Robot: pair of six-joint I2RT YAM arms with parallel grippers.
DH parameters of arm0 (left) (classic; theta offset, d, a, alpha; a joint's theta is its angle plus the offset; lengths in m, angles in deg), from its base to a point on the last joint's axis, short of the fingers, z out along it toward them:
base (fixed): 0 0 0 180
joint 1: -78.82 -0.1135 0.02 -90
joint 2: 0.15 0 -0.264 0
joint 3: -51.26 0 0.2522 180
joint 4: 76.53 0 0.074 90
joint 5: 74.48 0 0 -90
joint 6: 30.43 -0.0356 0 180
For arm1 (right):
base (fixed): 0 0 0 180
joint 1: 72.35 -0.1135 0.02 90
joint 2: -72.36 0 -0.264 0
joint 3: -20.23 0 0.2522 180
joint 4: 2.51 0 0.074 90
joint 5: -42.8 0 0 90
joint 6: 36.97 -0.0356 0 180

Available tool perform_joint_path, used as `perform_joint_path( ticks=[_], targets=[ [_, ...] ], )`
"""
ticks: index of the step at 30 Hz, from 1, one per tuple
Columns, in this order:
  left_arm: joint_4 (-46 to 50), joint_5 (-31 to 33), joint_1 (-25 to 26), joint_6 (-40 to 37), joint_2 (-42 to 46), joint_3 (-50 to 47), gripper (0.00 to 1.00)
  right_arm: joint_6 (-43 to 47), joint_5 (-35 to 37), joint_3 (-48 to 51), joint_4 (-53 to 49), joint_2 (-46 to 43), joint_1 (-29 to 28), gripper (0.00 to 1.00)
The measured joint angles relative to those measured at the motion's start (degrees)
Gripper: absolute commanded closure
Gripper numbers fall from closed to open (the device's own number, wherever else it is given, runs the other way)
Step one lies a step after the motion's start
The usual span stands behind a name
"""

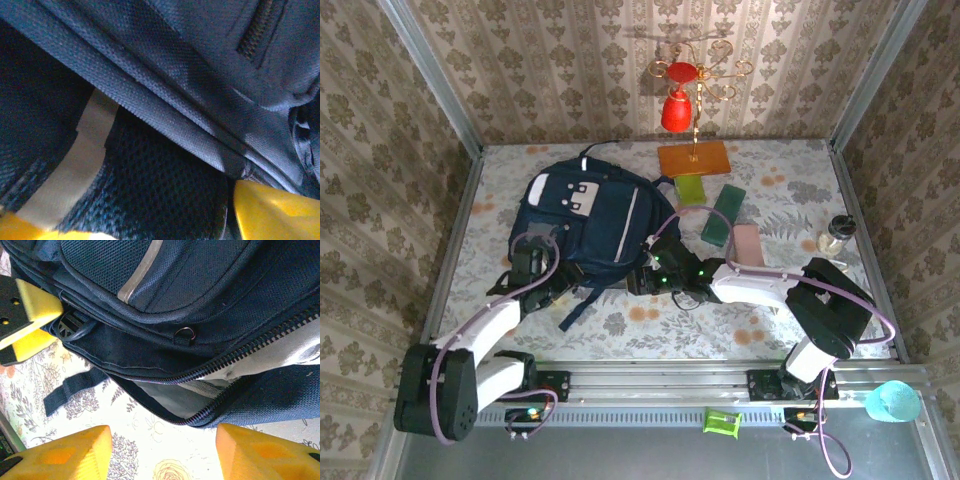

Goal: Pack books, pencil case, and school supplies into a backpack

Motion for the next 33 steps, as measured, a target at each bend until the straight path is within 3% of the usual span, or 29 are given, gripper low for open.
perform_joint_path(
  ticks=[5,10,14,23,33],
  targets=[
    [-3.6,-0.5,0.0,0.5,-1.0,-0.8,0.57,-0.2,0.3,0.4,0.5,-0.7,-0.7,0.42],
    [-6.5,-1.5,0.0,1.4,0.1,-2.6,0.87,-2.3,2.1,0.6,4.0,-1.3,-5.2,0.41],
    [-6.5,-2.8,-0.4,2.1,3.1,-3.0,0.99,-4.2,4.3,-0.1,9.8,1.1,-9.8,0.40],
    [-1.8,-6.6,-0.4,3.3,8.6,-1.6,1.00,-6.1,10.7,-4.8,25.9,15.1,-16.2,0.44],
    [1.0,-9.8,-0.4,4.3,8.6,0.4,1.00,1.4,23.9,-7.6,35.1,25.2,-19.6,0.54]
  ],
)
